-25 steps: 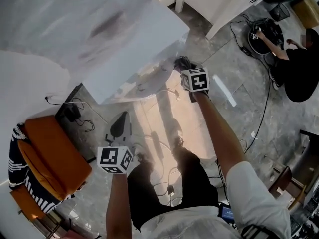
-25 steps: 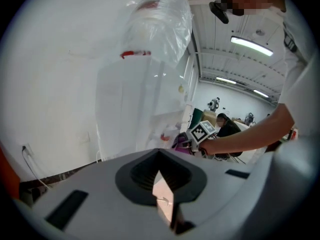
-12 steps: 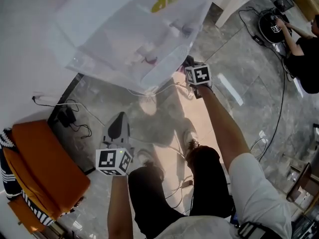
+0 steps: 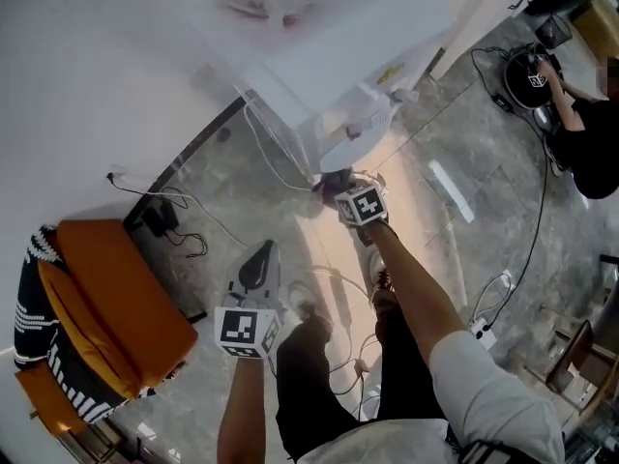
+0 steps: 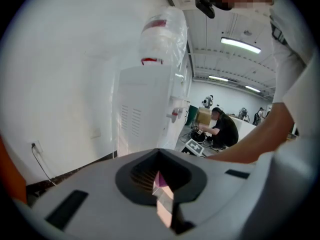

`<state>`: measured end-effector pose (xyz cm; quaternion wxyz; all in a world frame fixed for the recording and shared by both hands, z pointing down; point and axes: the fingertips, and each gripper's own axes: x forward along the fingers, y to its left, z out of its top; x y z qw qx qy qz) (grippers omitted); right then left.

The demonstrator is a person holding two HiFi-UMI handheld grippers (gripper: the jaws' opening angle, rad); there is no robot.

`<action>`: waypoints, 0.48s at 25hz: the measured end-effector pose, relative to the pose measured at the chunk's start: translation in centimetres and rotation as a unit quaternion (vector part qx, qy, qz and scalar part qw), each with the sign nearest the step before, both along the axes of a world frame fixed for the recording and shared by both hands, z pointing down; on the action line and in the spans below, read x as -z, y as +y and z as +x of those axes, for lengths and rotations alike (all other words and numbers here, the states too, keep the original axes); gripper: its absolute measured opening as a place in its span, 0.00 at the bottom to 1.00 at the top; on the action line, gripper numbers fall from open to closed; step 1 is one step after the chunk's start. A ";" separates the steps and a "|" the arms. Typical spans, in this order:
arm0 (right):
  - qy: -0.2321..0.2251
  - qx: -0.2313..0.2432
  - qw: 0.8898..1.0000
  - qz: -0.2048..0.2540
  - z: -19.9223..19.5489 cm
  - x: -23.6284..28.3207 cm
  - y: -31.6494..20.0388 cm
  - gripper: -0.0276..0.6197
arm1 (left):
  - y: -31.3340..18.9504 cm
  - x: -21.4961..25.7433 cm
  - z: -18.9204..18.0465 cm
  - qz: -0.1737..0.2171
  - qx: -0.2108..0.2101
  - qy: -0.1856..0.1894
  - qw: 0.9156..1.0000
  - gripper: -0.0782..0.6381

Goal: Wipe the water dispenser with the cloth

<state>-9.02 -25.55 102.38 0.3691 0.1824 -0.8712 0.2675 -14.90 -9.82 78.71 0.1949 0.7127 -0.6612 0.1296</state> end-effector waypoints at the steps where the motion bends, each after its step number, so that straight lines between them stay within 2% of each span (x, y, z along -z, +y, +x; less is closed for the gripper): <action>1: -0.001 -0.001 1.000 -0.014 -0.2 1.4 1.0 0.17 | 0.4 1.5 -0.2 0.001 -0.001 0.001 1.000 0.12; 3: -0.019 -0.007 0.999 -0.028 -1.3 5.0 2.0 0.17 | 0.8 4.6 -0.8 0.007 -0.004 0.003 1.000 0.12; 6: -0.052 -0.026 0.998 -0.018 -3.1 11.6 1.4 0.17 | 1.4 9.1 -2.3 0.022 0.001 0.006 1.000 0.12; 9: -0.036 -0.030 0.999 0.011 -3.7 16.6 0.3 0.17 | 2.2 12.9 -3.7 0.033 0.017 0.011 0.999 0.12; 12: -0.016 -0.014 0.999 0.036 -3.6 20.5 0.0 0.17 | 2.7 16.4 -4.3 0.043 0.021 0.009 0.999 0.12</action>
